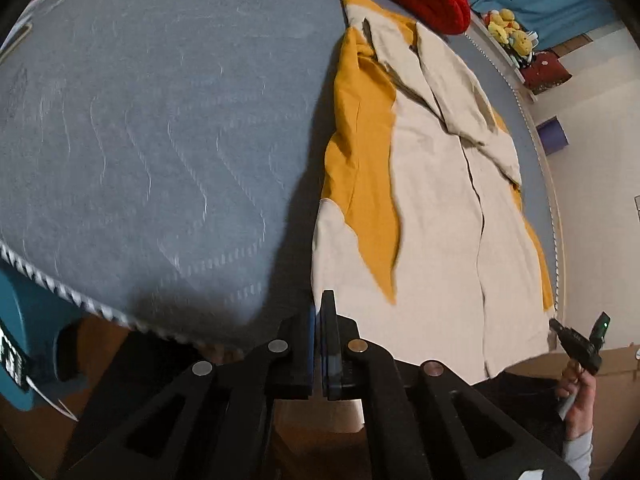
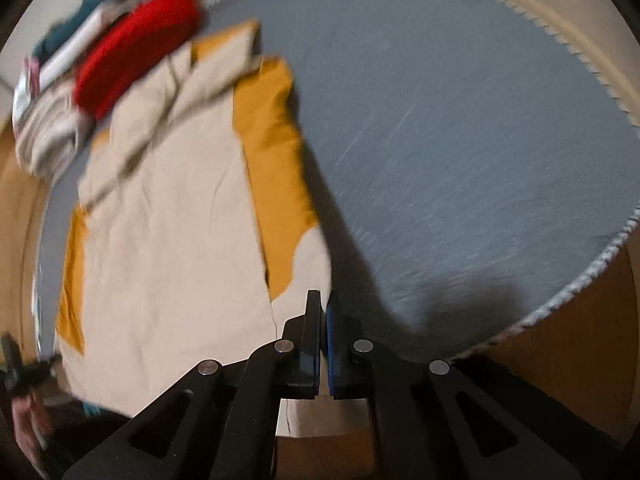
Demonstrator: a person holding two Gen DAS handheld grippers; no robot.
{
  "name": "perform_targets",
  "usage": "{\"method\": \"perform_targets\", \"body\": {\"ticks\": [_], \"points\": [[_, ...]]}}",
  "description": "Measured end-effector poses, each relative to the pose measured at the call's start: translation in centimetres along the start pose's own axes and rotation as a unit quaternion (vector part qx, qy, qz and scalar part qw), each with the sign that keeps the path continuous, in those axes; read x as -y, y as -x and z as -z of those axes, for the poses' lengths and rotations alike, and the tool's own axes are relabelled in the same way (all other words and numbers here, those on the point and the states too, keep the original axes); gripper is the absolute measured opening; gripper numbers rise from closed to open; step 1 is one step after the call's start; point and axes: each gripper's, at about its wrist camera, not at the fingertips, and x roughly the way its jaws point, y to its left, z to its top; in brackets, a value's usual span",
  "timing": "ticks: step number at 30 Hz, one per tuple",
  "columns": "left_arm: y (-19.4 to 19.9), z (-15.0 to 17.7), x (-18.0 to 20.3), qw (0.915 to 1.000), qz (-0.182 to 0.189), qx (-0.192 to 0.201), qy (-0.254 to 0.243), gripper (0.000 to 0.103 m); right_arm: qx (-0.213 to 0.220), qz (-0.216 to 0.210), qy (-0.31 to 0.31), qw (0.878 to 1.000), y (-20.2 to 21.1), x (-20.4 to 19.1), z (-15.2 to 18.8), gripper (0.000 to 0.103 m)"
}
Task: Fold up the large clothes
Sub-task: 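Grasp the jacket hem with both tools side by side, then lift the hem with both tools and fold it toward the hood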
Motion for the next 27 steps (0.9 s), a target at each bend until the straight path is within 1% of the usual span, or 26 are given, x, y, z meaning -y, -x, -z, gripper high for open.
{"method": "perform_targets", "body": {"ticks": [1, 2, 3, 5, 6, 7, 8, 9, 10, 12, 14, 17, 20, 21, 22, 23, 24, 25, 26, 27], "points": [[-1.2, 0.3, -0.5, 0.9996, -0.017, -0.022, 0.004, 0.002, -0.003, 0.005, -0.003, 1.000, 0.1, 0.2, 0.1, 0.002], [-2.1, 0.3, -0.9, 0.9988, -0.029, -0.039, 0.005, 0.003, -0.015, 0.014, -0.006, 1.000, -0.5, 0.6, 0.2, 0.002], [-3.1, 0.2, -1.2, 0.9976, -0.043, -0.054, 0.007, 0.007, -0.033, 0.025, -0.010, 0.999, -1.5, 0.9, 0.3, 0.002], [-4.3, -0.4, -2.0, 0.9958, -0.054, -0.071, 0.021, 0.008, -0.067, 0.031, -0.028, 0.997, -3.3, 1.7, 0.6, 0.002], [-4.6, -0.8, -2.4, 0.9953, -0.056, -0.073, 0.029, 0.011, -0.081, 0.037, -0.037, 0.995, -4.2, 1.9, 0.6, 0.003], [-4.6, -1.2, -2.5, 0.9954, -0.057, -0.070, 0.032, 0.021, -0.087, 0.042, -0.042, 0.994, -4.7, 2.1, 0.6, 0.003], [-4.7, -1.5, -2.4, 0.9958, -0.055, -0.065, 0.033, 0.027, -0.088, 0.046, -0.046, 0.994, -5.2, 2.3, 0.4, 0.009], [-4.7, -1.8, -2.3, 0.9962, -0.053, -0.061, 0.031, 0.035, -0.085, 0.054, -0.048, 0.994, -5.3, 2.4, 0.2, 0.013], [-4.7, -1.8, -2.1, 0.9964, -0.052, -0.061, 0.027, 0.038, -0.081, 0.061, -0.049, 0.994, -5.3, 2.5, -0.1, 0.014], [-5.5, -1.9, -1.8, 0.9957, -0.057, -0.071, 0.018, 0.038, -0.079, 0.063, -0.053, 0.993, -5.4, 2.9, -0.4, 0.022], [-6.1, -1.6, -1.9, 0.9942, -0.073, -0.078, 0.011, 0.038, -0.087, 0.058, -0.053, 0.993, -6.0, 3.0, -0.5, 0.028], [-6.6, -1.8, -0.8, 0.9938, -0.081, -0.076, 0.004, 0.038, -0.101, 0.063, -0.041, 0.992, -7.2, 3.0, -0.4, 0.030], [-7.2, -2.0, 0.0, 0.9938, -0.084, -0.073, -0.006, 0.035, -0.103, 0.072, -0.031, 0.992, -7.7, 2.9, 0.0, 0.032], [-7.3, -2.0, 0.3, 0.9936, -0.087, -0.072, -0.011, 0.027, -0.102, 0.074, -0.028, 0.992, -7.8, 2.8, -0.1, 0.033], [-7.5, -1.9, 0.5, 0.9930, -0.092, -0.072, -0.017, 0.017, -0.100, 0.075, -0.024, 0.992, -8.0, 2.5, -0.1, 0.033], [-7.7, -1.9, 0.8, 0.9924, -0.096, -0.074, -0.024, 0.012, -0.099, 0.077, -0.017, 0.992, -8.0, 2.3, -0.1, 0.033], [-7.7, -1.9, 1.0, 0.9920, -0.098, -0.074, -0.029, 0.008, -0.099, 0.078, -0.011, 0.992, -8.1, 2.0, -0.2, 0.033], [-8.0, -2.0, 1.5, 0.9922, -0.096, -0.072, -0.032, 0.006, -0.099, 0.074, -0.008, 0.992, -8.1, 1.8, -0.1, 0.033], [-7.9, -2.0, 1.6, 0.9926, -0.094, -0.070, -0.033, 0.006, -0.099, 0.067, -0.006, 0.993, -8.0, 1.7, -0.1, 0.030], [-7.8, -2.1, 1.7, 0.9928, -0.093, -0.067, -0.035, 0.006, -0.098, 0.059, -0.004, 0.993, -8.0, 1.3, -0.2, 0.017]]}}
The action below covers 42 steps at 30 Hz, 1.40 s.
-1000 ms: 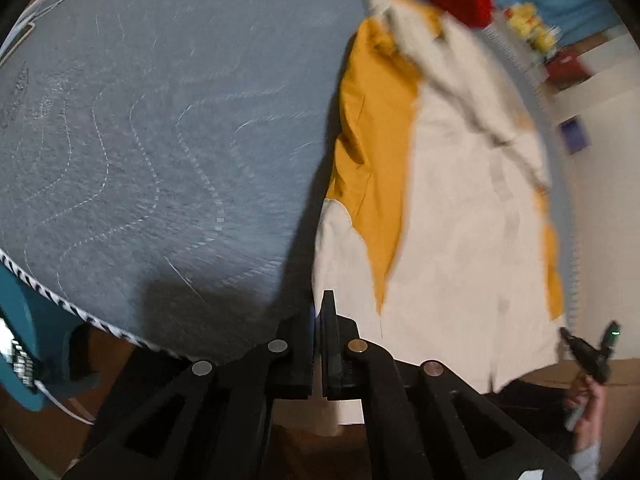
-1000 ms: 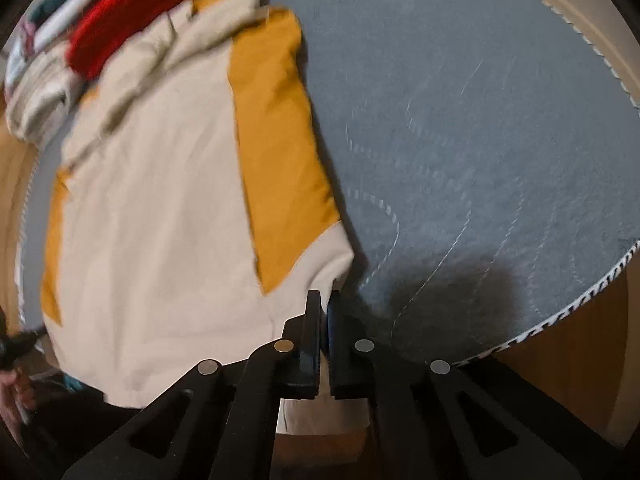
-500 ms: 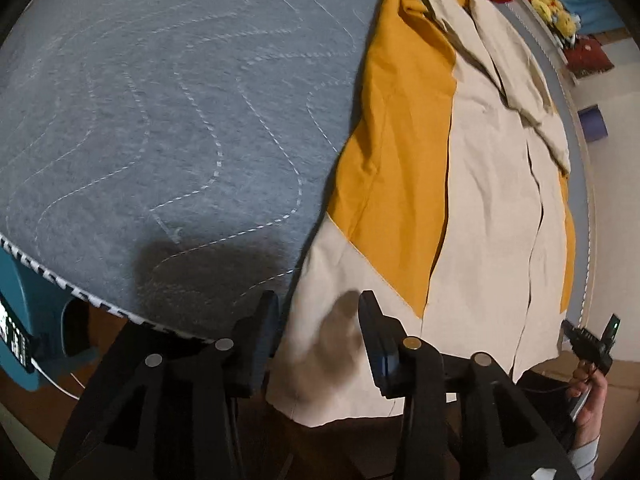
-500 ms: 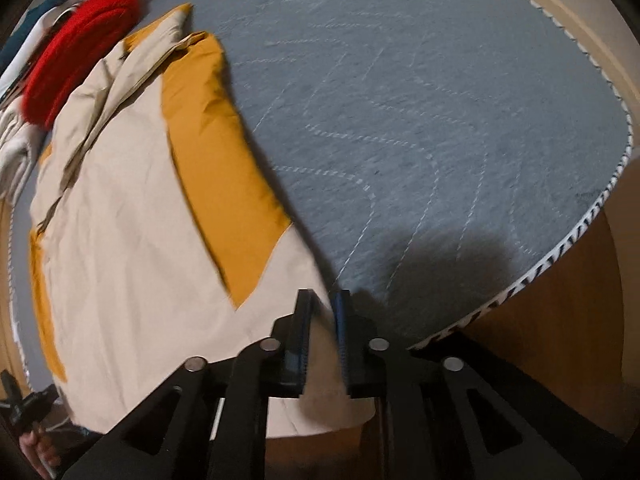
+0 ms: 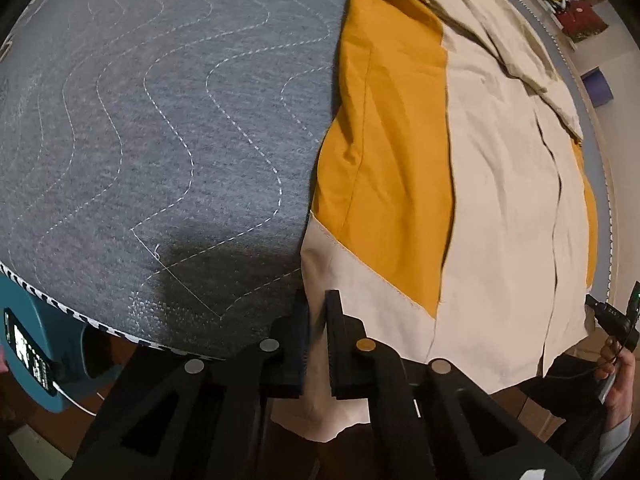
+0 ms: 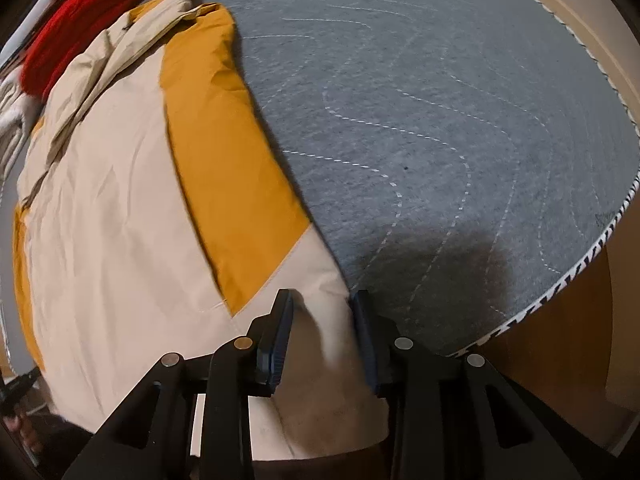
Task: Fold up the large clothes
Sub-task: 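Lift the hem with both tools and fold it toward the hood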
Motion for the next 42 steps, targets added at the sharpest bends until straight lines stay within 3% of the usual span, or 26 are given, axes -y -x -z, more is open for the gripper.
{"method": "perform_targets", "body": {"ticks": [2, 5, 9, 13, 15, 19, 32, 37, 42], "points": [[0.2, 0.3, -0.6, 1.0000, -0.001, -0.001, 0.001, 0.006, 0.006, -0.009, 0.004, 1.000, 0.4, -0.4, -0.1, 0.012], [-0.1, 0.4, -1.3, 0.9998, -0.006, -0.009, 0.015, 0.013, 0.004, -0.001, 0.004, 1.000, 0.3, -0.2, 0.0, 0.013], [-0.4, 0.4, -0.6, 0.9998, -0.015, -0.008, 0.005, 0.013, -0.005, 0.018, -0.002, 1.000, -0.4, -0.1, -0.2, 0.032], [-0.6, 0.3, 0.1, 0.9998, -0.020, -0.004, -0.005, 0.008, -0.006, 0.024, 0.029, 0.999, -0.9, -1.7, -0.3, 0.033], [-0.4, 0.4, 0.4, 0.9997, -0.020, 0.001, -0.010, 0.004, -0.002, 0.015, 0.038, 0.999, -0.7, -2.2, -0.3, 0.010], [1.4, 0.8, 0.6, 0.9993, -0.014, 0.028, -0.020, 0.000, 0.025, -0.002, 0.029, 0.999, 0.9, -2.3, -0.3, 0.003], [12.7, 3.2, 3.2, 0.9866, 0.051, 0.121, -0.097, 0.000, 0.125, -0.104, 0.066, 0.985, 14.3, -3.1, 1.0, 0.001], [18.2, 6.2, 2.8, 0.9784, 0.082, 0.135, -0.133, 0.000, 0.159, -0.126, 0.083, 0.976, 19.7, -2.2, 3.3, 0.001], [22.6, 10.3, 2.5, 0.9718, 0.110, 0.136, -0.158, 0.000, 0.177, -0.141, 0.069, 0.971, 25.5, 1.4, 8.2, 0.001]]}}
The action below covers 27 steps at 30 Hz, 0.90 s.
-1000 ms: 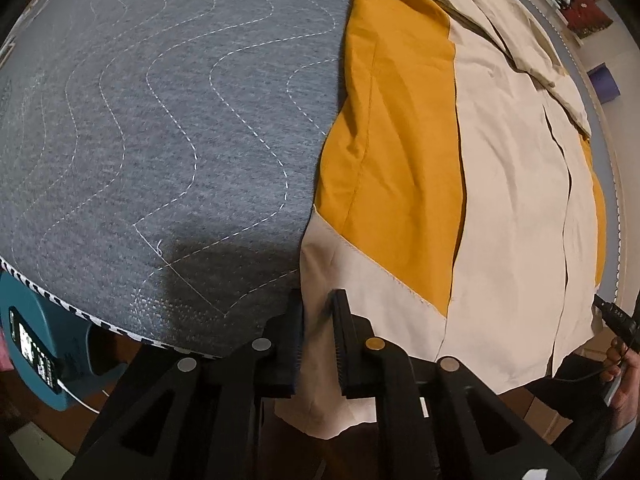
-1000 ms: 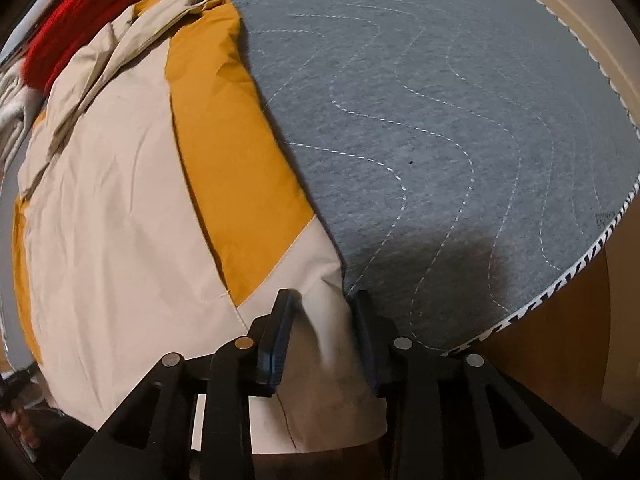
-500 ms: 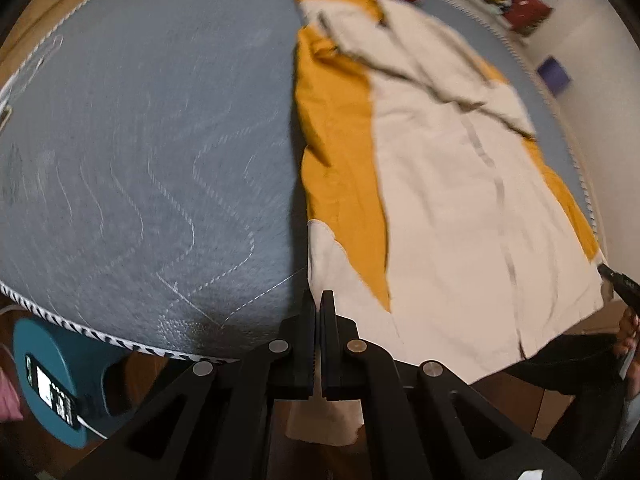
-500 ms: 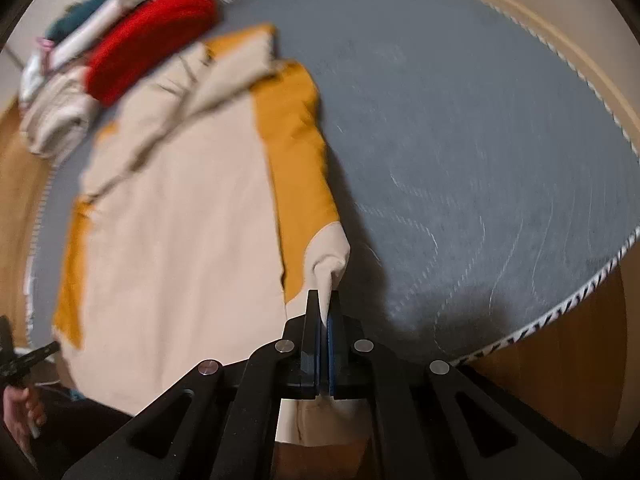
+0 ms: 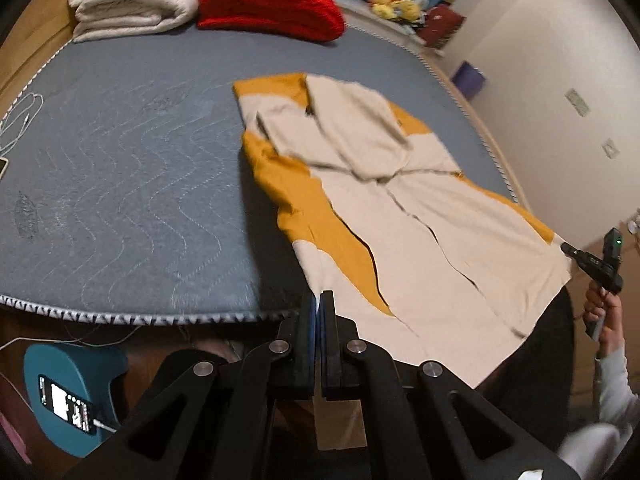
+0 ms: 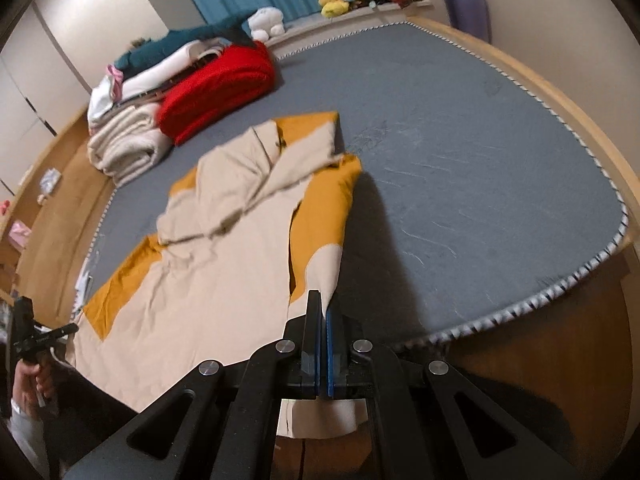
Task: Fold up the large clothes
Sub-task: 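Lift the hem with both tools and fold it toward the hood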
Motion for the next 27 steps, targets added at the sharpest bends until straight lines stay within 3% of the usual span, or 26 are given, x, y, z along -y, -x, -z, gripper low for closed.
{"method": "perform_targets", "body": {"ticks": [5, 9, 19, 22, 27], "points": [[2.5, 1.6, 0.2, 0.9997, 0.019, 0.010, 0.014, 0.000, 0.025, 0.008, -0.004, 1.000, 6.4, 0.3, 2.7, 0.001], [0.3, 0.6, -0.8, 0.9989, 0.027, 0.012, 0.036, 0.000, 0.026, 0.007, -0.002, 1.000, 6.1, 0.6, 1.9, 0.001], [-11.9, -10.4, -6.9, 0.9930, 0.021, 0.019, 0.114, 0.000, 0.014, -0.005, -0.023, 1.000, -8.8, 1.6, -10.2, 0.001], [-16.3, -13.5, -8.3, 0.9916, 0.008, 0.006, 0.129, 0.000, -0.008, 0.008, -0.030, 0.999, -15.8, 2.3, -14.6, 0.001], [-22.5, -15.6, -11.4, 0.9830, -0.014, -0.036, 0.179, 0.000, -0.048, 0.034, -0.037, 0.998, -25.4, 3.1, -17.6, 0.001]]}}
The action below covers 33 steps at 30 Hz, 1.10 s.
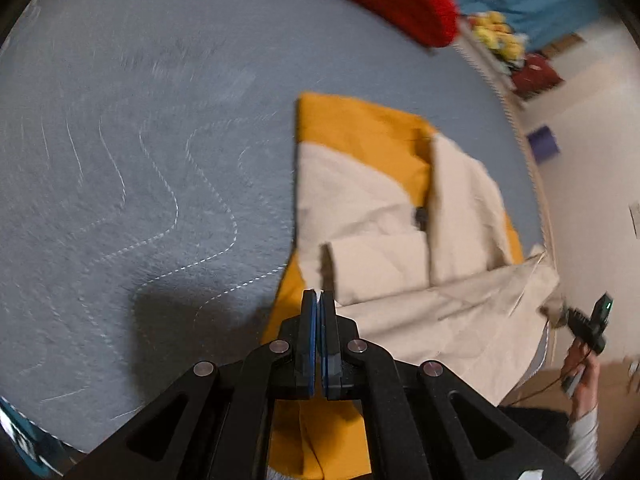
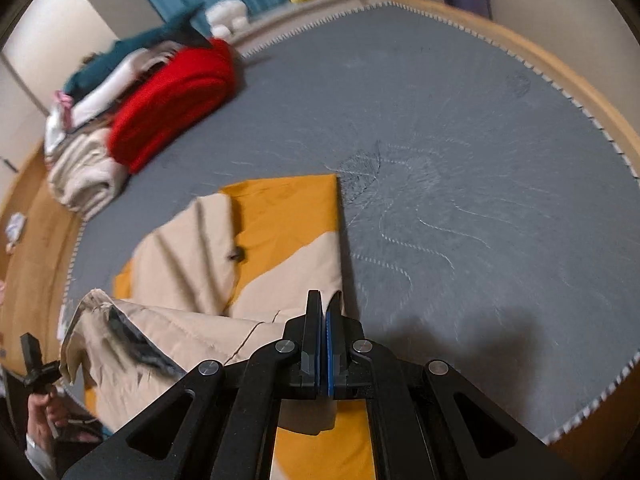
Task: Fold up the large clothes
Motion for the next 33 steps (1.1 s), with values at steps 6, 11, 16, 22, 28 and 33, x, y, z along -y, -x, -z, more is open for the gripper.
{"method": "perform_targets", "body": {"ticks": [6, 11, 16, 22, 28, 33], "points": [[-2.2, -1.9, -0.3, 0.9996, -0.020, -0.021, -0.002, 0.001, -0.051, 0.017, 0.004, 0.999, -5.7, 0.4, -2.1, 0.001], [-1.6, -2.2, -1.1, 0.9995, 0.009, -0.028, 0.007, 0.006, -0.067, 0.023, 0.036, 0.997, -7.1, -0.7, -2.6, 0.002], [1.8, -1.2, -2.6, 0.9969, 0.048, 0.026, 0.056, 0.034, -0.039, 0.015, -0.016, 0.999, -5.6, 0.7, -2.5, 0.011], [2.6, 1.2, -3.6, 0.9982, 0.023, 0.016, 0.054, 0.036, 0.020, 0.017, -0.051, 0.998, -1.7, 2.6, -1.2, 0.027], [0.7, 0.9, -2.7, 0.9997, -0.007, -0.008, 0.023, 0.048, -0.060, 0.020, 0.012, 0.998, -4.6, 1.5, 0.8, 0.046], [-1.4, 0.1, -1.6, 0.9992, -0.024, -0.030, 0.009, 0.049, -0.116, 0.036, 0.041, 0.992, -7.7, 1.2, 1.7, 0.046]]}}
